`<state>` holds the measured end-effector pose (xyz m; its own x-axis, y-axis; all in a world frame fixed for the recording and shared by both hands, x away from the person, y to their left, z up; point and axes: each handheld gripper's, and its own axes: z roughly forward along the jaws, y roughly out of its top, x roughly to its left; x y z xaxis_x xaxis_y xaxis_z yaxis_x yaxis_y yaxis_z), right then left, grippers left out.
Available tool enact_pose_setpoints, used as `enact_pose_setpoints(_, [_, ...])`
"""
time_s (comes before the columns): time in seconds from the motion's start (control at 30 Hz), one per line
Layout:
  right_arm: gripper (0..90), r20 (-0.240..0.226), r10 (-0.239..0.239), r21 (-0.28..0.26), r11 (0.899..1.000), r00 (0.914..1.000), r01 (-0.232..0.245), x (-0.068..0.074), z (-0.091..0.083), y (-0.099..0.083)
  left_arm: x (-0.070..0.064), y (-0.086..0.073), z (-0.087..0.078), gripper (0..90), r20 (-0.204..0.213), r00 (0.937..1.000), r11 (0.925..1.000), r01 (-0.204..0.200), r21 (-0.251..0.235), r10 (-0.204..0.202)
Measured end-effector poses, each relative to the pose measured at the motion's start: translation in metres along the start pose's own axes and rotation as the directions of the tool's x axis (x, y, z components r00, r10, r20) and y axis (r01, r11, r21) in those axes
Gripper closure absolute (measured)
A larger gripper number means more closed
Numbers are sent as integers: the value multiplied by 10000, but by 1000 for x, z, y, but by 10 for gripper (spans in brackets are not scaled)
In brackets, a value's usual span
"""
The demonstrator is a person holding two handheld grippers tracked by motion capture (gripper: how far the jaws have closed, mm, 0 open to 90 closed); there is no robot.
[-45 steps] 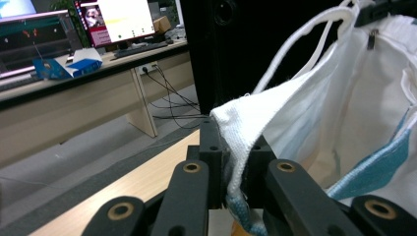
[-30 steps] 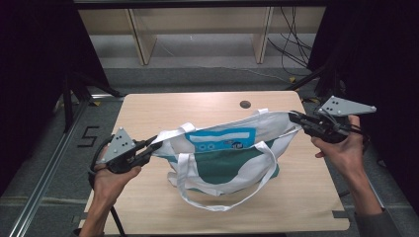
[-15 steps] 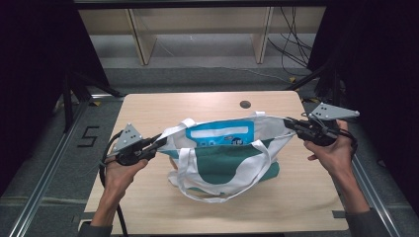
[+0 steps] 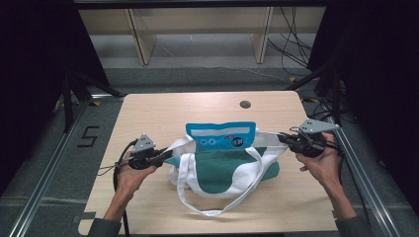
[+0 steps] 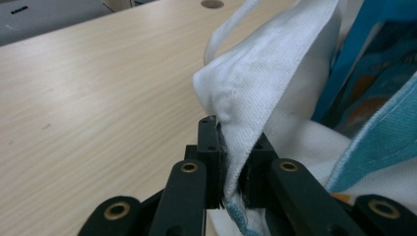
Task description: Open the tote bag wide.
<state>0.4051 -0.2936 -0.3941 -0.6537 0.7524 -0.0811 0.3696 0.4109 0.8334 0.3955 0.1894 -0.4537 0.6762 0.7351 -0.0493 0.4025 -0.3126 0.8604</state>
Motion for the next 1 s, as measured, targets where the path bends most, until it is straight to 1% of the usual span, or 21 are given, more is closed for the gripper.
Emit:
enact_pose_setpoints(0.03, [883,-7,-105,9,9999,9999,105,-1,2,-3,0,-2,1,813,-36,9999,9998,-125,144,126])
enact_pose_setpoints(0.07, [883,-45,-34,66,10000,10000,35,-1,3,-7,-2,-4,4,812,-31,10000,9999,-35,102,35])
enact_pose_setpoints(0.13, [883,-126,144,210,9997,9998,-141,1,4,-13,-1,-6,5,813,-15,9993,9986,-383,372,383])
enact_pose_setpoints(0.17, [883,-116,114,148,9998,9999,-113,0,5,-15,-3,-8,7,812,-32,9998,9992,-220,341,221])
enact_pose_setpoints(0.23, [883,-64,77,245,9997,10000,-75,3,9,-23,-4,-13,10,811,-62,9995,9972,-307,677,312])
enact_pose_setpoints(0.3, [883,-11,19,255,9997,10000,-19,4,11,-25,-5,-18,14,811,-85,9973,9925,-723,982,735])
enact_pose_setpoints(0.4, [883,21,-148,700,9974,9999,146,7,19,-35,-8,-25,20,811,-51,9982,9918,-589,1132,598])
enact_pose_setpoints(0.43, [883,21,-148,700,9974,9999,146,7,19,-35,-8,-25,20,811,-51,9982,9918,-589,1132,598])
enact_pose_setpoints(0.5, [882,9,-376,1036,9939,9993,373,7,27,-40,-8,-28,23,811,-94,9961,9878,-856,1302,876])
enact_pose_setpoints(0.53, [883,13,-228,1236,9921,9997,225,10,31,-44,-7,-30,25,811,-53,9956,9861,-919,1383,935])
enact_pose_setpoints(0.57, [882,-89,-357,1535,9875,9993,367,9,41,-50,-6,-31,28,810,-95,9950,9829,-971,1562,998])
enact_pose_setpoints(0.6, [882,-89,-357,1535,9875,9993,367,9,41,-50,-5,-34,31,810,-87,9951,9819,-959,1631,986])
enact_pose_setpoints(0.63, [883,-95,-238,1666,9857,9997,250,10,44,-52,-6,-36,33,811,-97,9964,9808,-809,1777,839])
enact_pose_setpoints(0.67, [883,-126,-334,1768,9836,9994,351,10,48,-53,-6,-38,35,811,-99,9977,9822,-640,1765,667])
enact_pose_setpoints(0.7, [882,-132,-265,2067,9780,9996,287,13,53,-56,-3,-39,36,811,20,9989,9824,-472,1809,476])
enact_pose_setpoints(0.8, [882,-276,-434,2251,9731,9987,485,14,60,-59,0,-41,38,809,38,9994,9839,-343,1756,342])
enact_pose_setpoints(0.87, [883,-263,-385,2326,9716,9989,436,14,62,-61,-4,-41,40,809,-115,9985,9782,-493,2019,527])
enact_pose_setpoints(0.9, [883,-349,-311,2497,9676,9989,388,13,65,-63,-4,-40,42,809,-162,9957,9726,-861,2161,917])
enact_pose_setpoints(0.93, [883,-349,-311,2497,9676,9989,388,13,65,-63,-4,-40,42,809,-162,9957,9726,-861,2161,917])
enact_pose_setpoints(0.97, [883,-267,-314,2174,9754,9991,365,14,69,-66,-5,-40,42,809,-214,9969,9731,-686,2198,751])
enact_pose_setpoints(1.0, [883,-308,-453,2572,9650,9985,517,14,69,-66,-6,-40,41,809,-287,9966,9726,-693,2221,776])
